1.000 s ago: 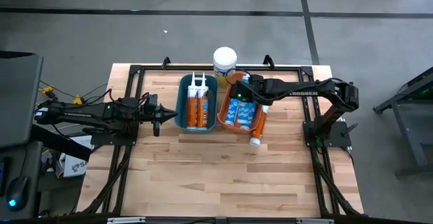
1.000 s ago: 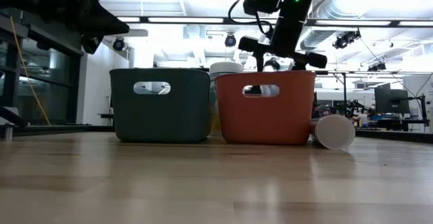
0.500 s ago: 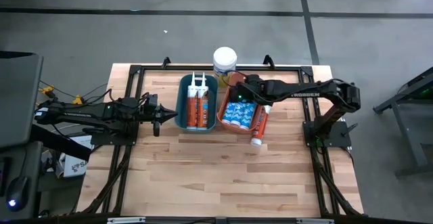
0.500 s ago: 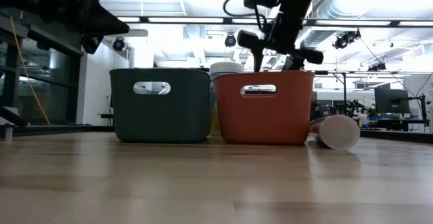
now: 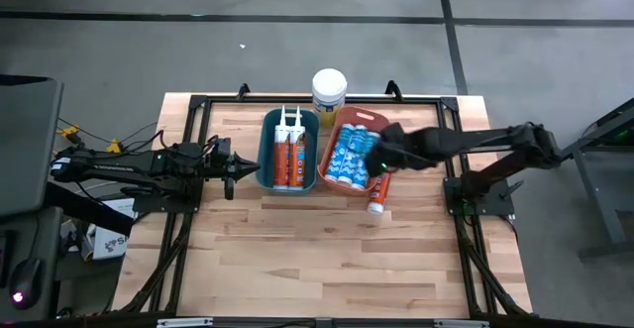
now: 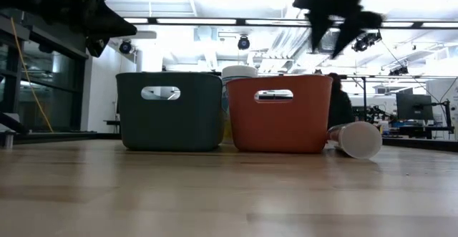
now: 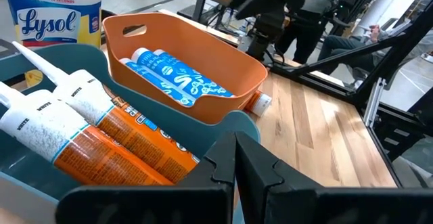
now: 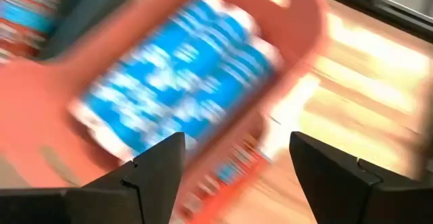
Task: Pick & place silicon tubes, Sealant and Lysol wipes
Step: Put the orange sealant into the blue bin
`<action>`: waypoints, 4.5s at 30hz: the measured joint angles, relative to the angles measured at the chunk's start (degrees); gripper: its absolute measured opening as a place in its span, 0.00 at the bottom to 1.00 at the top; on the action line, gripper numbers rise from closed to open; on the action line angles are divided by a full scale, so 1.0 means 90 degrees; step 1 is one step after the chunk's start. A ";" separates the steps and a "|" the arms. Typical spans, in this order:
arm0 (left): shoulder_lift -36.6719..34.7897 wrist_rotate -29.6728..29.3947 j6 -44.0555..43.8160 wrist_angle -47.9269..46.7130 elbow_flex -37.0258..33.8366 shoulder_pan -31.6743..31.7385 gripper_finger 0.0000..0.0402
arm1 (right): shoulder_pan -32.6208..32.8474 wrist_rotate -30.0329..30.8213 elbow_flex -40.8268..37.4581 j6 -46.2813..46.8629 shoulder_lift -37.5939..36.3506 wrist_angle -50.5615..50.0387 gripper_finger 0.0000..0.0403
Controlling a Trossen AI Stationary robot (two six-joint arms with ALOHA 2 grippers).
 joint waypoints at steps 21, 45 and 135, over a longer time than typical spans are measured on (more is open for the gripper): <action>0.0000 0.0000 0.0000 0.0000 0.0000 0.0000 0.00 | 0.1992 0.0050 -0.4145 0.2267 -0.2262 0.2323 0.65; 0.0000 0.0000 0.0000 0.0000 0.0000 -0.0002 0.00 | 0.1781 0.0506 -0.4839 0.1325 -0.2223 0.3392 0.65; 0.0002 0.0000 0.0000 -0.0002 0.0000 0.0000 0.00 | 0.0547 -0.0146 -0.4832 0.1501 -0.1446 0.4566 0.65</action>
